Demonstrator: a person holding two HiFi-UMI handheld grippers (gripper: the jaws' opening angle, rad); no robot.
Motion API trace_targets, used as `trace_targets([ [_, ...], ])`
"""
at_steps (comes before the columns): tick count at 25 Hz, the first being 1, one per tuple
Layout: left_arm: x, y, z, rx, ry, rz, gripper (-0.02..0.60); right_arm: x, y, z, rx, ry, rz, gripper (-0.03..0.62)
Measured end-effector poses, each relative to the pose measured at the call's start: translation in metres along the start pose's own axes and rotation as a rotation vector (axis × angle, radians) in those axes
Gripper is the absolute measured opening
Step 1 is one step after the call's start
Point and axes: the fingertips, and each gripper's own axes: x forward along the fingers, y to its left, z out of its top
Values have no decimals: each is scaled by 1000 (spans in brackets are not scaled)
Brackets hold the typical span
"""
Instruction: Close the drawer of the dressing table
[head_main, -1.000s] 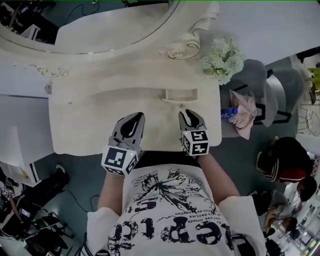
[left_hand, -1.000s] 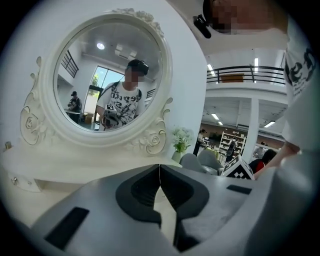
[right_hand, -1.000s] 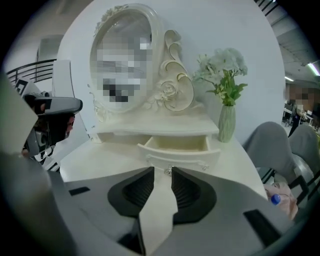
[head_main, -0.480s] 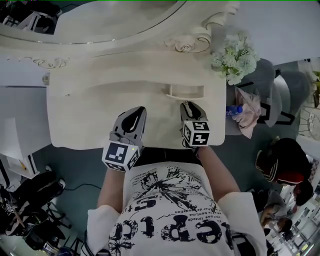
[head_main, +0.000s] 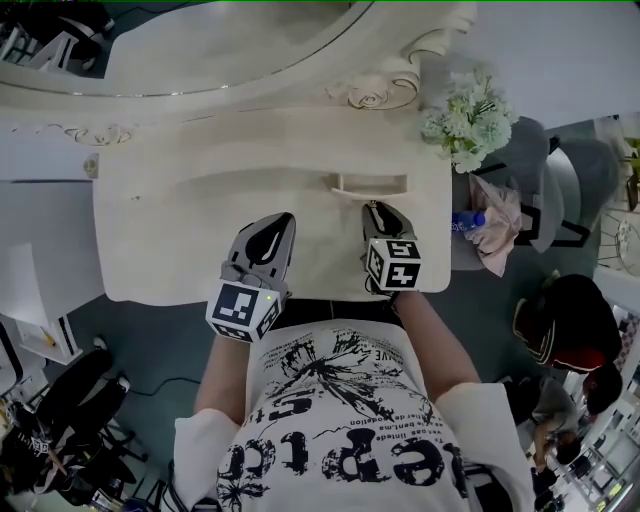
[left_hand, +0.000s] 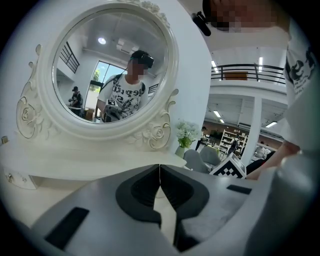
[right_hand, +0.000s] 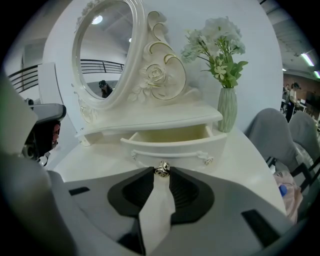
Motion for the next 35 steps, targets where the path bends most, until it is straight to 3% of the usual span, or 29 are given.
trace_targets([
  [35, 6, 19, 4, -16, 21, 54, 20, 38, -17, 48, -32, -48, -43, 123],
])
